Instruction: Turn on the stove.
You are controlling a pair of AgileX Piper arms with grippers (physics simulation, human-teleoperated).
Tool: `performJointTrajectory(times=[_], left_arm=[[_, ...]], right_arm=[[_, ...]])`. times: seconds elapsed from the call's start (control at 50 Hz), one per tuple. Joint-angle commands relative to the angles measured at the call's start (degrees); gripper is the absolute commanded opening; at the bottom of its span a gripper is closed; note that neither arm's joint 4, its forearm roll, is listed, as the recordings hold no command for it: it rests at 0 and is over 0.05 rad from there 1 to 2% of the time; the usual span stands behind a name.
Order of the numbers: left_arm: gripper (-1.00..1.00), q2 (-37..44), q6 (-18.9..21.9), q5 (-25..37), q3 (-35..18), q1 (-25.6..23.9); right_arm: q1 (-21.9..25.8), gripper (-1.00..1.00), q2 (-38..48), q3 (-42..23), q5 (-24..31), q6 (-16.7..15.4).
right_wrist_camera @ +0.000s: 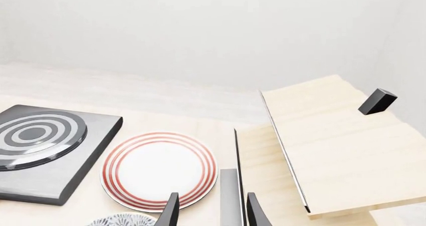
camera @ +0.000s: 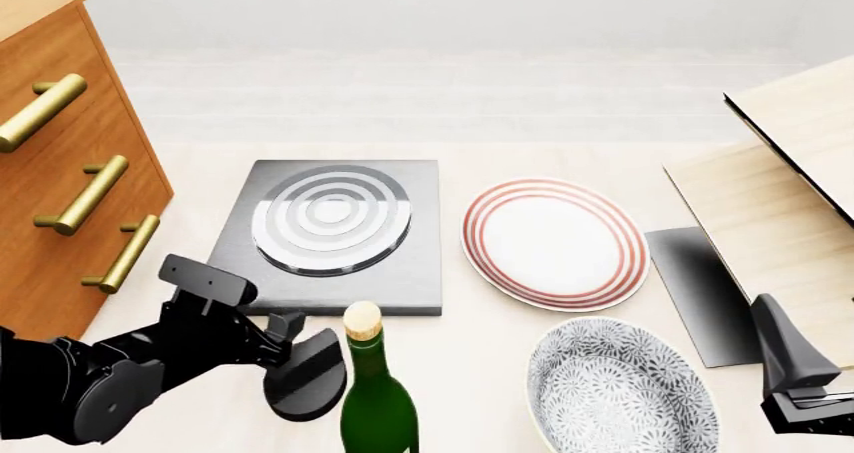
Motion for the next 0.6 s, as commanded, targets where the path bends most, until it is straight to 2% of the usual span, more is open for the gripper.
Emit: performJointTrajectory(times=[0.02,0.42,0.5,0.6], left_arm=[[1.00,-4.45,0.67,0.08,4.00,-0.24],[1.00,-12.30,1.14,2.43,7.55,-0.59],[1.00,-15.93,1.46,5.19,7.43,-0.36],[1.00,-29.17,1.81,15.26,6.28,1.73]], right_arm=[[0.06,1.00,-0.08,0.00,0.10,-0.12],[0.19,1.00,0.07,0.00,0.00,-0.14],[0.17,1.00,0.05,0.00,0.02,-0.09],[0.09,1.00,0.03,0.00,0.05,-0.25]])
